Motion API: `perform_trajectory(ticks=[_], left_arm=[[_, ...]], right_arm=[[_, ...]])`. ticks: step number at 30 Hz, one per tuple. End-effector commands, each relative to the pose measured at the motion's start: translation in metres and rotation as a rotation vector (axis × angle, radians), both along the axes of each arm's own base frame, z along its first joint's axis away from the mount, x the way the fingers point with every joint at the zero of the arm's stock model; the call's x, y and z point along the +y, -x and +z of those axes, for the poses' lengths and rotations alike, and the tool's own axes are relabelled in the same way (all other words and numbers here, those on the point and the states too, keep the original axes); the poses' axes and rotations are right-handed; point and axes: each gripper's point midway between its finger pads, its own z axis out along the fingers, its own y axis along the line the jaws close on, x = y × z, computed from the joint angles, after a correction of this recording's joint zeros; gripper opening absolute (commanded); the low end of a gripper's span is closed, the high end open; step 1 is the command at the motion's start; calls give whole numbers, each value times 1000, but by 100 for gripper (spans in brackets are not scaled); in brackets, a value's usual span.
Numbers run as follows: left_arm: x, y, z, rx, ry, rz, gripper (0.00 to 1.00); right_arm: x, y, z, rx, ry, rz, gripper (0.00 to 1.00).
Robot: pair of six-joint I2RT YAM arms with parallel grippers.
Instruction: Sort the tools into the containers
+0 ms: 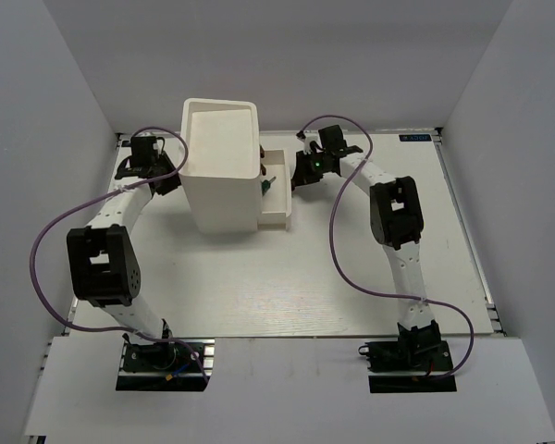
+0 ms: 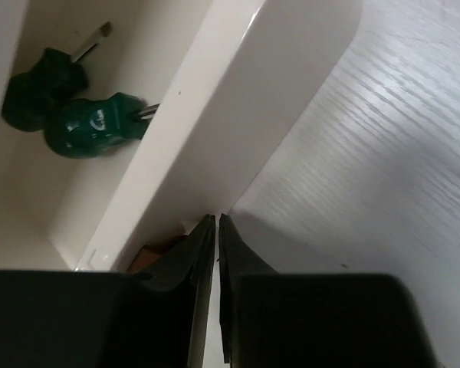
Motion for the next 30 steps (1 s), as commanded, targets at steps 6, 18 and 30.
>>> perform_trajectory(ticks=[6, 18, 30], left_arm=[[-29, -7, 2, -19, 28, -59, 37], [-25, -3, 8, -22, 14, -45, 38], [-15, 4, 5, -4, 8, -20, 39]], right_arm=[[52, 18, 62, 33, -272, 130, 11], [93, 41, 72, 91, -328, 204, 8], [128, 76, 68, 179, -347, 265, 8]])
